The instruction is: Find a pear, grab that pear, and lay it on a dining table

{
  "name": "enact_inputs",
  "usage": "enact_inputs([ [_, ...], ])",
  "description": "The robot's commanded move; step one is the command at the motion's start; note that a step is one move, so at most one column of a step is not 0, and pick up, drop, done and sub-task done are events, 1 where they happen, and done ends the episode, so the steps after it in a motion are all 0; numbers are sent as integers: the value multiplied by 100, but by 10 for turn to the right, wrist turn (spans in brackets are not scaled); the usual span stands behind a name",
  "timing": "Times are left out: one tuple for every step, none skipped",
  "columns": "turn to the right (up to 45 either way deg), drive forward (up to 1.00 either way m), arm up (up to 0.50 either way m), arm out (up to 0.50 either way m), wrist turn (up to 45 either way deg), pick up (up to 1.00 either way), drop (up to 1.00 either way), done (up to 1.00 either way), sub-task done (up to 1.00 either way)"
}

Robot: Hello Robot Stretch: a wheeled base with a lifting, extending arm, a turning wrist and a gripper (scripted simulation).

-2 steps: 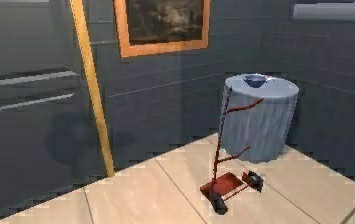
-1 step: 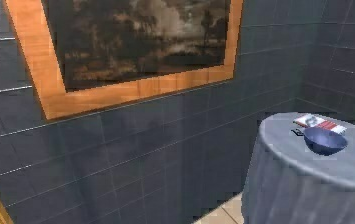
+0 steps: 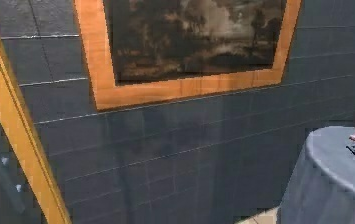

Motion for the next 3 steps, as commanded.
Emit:
enact_inputs([
  [0, 30, 0, 0, 0, 0, 0, 0, 0],
  [450, 0, 0, 0, 0, 0, 0, 0, 0],
  [30, 0, 0, 0, 0, 0, 0, 0, 0],
])
